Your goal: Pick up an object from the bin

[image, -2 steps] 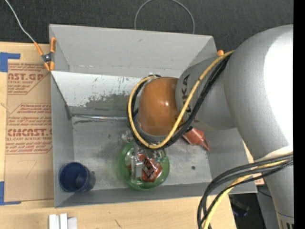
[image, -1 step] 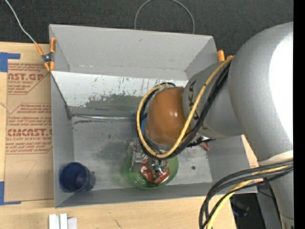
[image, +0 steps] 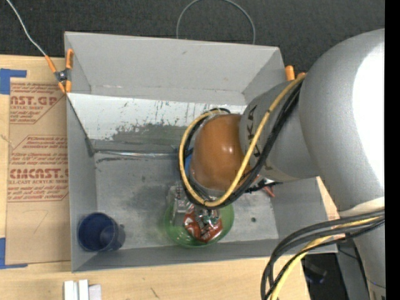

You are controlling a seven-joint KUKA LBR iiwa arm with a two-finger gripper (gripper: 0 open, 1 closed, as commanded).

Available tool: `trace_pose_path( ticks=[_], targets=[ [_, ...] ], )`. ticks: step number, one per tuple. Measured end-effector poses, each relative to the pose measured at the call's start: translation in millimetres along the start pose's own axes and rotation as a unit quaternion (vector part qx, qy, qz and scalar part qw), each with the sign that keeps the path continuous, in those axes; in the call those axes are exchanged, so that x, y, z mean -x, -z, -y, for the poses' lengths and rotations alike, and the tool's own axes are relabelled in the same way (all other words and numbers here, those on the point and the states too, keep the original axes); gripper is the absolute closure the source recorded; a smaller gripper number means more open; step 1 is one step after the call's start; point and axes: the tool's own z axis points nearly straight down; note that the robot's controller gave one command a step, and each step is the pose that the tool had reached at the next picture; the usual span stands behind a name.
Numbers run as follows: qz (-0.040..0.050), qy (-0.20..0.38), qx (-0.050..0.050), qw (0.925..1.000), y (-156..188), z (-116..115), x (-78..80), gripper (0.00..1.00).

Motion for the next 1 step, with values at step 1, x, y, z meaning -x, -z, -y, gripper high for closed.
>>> trace_pose_path(
  ticks=[1],
  targets=[
    [0.0097,-0.003,0.002,0.9999,24.3,5.3,-1.4,1.0]
  ],
)
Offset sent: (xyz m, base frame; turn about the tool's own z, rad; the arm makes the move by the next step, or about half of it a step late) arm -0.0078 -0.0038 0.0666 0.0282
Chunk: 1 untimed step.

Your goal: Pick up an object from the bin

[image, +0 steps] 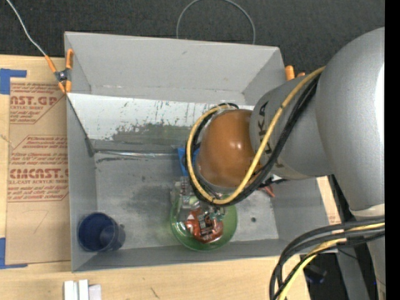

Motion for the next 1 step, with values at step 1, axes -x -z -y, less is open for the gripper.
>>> trace_pose_path(
  ticks=[1],
  targets=[
    [-0.0062,-0.01,-0.001,0.9999,45.2,-3.6,0.5,1.0]
  ],
)
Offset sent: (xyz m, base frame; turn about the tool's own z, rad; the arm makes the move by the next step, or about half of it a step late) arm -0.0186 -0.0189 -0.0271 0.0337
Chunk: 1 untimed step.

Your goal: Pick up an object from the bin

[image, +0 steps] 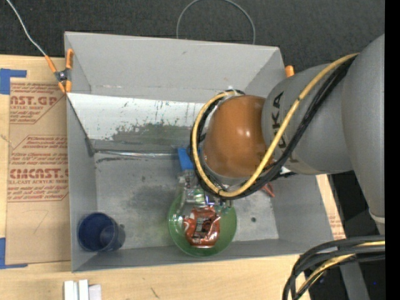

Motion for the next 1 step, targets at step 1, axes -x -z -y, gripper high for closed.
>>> trace_pose_path(
  ticks=[1],
  targets=[
    [0.0286,-0.006,0.005,0.9996,-62.2,19.3,-5.2,1.0]
  ],
)
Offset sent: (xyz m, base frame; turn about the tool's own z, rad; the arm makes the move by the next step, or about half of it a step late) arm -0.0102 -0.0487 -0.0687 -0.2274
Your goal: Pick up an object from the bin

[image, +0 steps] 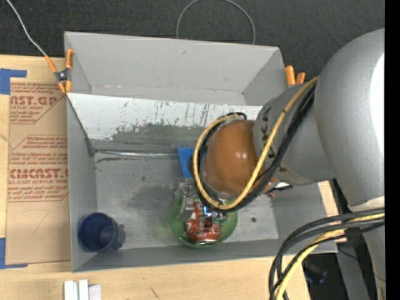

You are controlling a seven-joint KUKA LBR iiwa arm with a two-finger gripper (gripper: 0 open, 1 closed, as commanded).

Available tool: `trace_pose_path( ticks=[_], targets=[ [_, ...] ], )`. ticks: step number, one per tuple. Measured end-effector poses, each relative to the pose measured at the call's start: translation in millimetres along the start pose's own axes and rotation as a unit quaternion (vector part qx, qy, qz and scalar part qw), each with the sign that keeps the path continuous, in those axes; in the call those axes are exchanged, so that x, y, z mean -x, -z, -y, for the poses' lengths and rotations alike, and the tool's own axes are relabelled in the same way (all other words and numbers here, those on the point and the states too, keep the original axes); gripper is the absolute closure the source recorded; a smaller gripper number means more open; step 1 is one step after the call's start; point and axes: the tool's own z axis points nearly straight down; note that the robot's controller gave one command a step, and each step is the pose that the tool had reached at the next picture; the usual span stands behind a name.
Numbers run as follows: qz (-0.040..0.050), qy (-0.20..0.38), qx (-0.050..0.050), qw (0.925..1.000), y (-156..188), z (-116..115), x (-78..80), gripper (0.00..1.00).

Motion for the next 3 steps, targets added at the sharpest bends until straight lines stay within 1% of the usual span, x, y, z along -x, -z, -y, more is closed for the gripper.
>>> trace_pose_path(
  ticks=[1,2,3],
  targets=[
    [-0.0083,0.121,0.001,0.9926,1,27,3.9,1.0],
    [0.0145,0.07,0.002,0.9974,-7,44,1.1,1.0],
    [0.0056,0.049,-0.001,0.9988,-10,38,5.9,1.0]
  ],
)
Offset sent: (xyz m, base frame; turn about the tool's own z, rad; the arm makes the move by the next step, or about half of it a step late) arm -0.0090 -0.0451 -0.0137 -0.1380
